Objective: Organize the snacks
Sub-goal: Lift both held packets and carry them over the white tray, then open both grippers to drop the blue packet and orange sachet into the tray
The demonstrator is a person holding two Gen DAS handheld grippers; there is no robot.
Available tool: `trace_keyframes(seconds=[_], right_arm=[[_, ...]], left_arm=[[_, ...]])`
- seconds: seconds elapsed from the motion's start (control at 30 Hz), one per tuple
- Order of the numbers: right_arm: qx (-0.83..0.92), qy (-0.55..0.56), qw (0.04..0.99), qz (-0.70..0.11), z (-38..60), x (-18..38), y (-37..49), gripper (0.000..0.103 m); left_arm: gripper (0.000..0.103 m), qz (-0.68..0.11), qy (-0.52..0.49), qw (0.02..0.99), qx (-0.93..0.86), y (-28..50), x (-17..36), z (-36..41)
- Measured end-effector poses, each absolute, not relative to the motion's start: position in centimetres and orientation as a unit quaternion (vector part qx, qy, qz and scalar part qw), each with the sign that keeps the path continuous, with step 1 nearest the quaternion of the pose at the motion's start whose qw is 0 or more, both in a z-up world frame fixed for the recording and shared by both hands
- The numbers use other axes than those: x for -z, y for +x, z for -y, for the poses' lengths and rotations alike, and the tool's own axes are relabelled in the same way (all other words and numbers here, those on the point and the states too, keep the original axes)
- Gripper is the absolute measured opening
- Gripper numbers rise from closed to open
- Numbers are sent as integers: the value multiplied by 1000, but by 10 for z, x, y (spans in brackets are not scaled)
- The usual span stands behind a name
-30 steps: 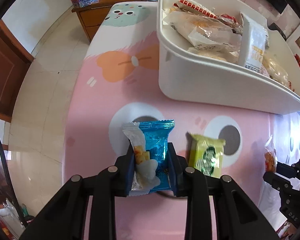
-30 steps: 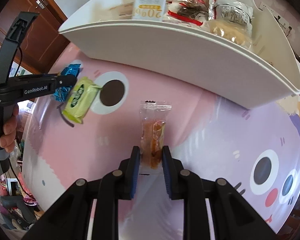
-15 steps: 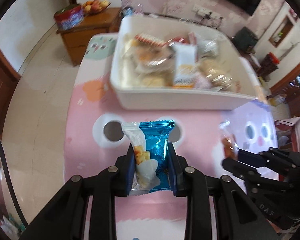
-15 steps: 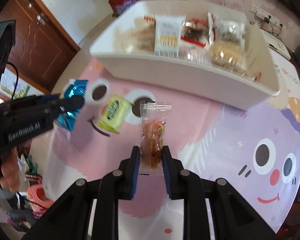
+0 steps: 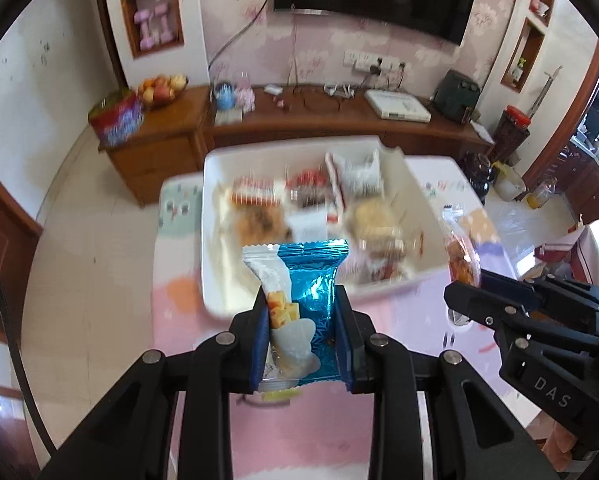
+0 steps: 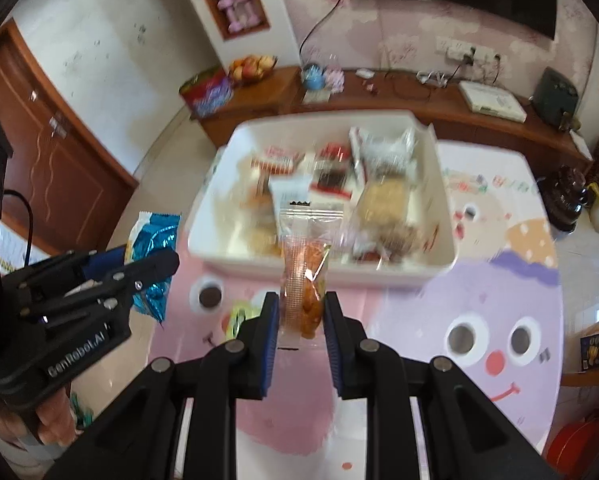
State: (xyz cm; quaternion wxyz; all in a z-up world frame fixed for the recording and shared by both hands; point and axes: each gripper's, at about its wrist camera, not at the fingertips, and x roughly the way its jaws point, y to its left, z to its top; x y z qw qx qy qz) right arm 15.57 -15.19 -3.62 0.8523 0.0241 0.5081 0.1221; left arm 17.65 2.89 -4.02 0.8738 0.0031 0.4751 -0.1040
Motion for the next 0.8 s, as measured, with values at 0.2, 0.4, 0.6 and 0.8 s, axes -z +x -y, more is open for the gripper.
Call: trace_keyframes(seconds=[0.2,0.4,0.6,0.8], right_arm=[[-122,22,880,-458,153,-19,189,22],[-118,23,894,-431,157,-50,228,22],[-111,29,899,-422,165,-64,266,22],[-104,46,892,-438,178,-52,299,22]], left_arm=[[27,-427,0,899,96,214,-10,-24],[27,-408,-4,910,76,248,-33,-21],[27,-412,-10,910,55,284,-32,-14],[27,-433,-17,900,40,311,-7,-8]])
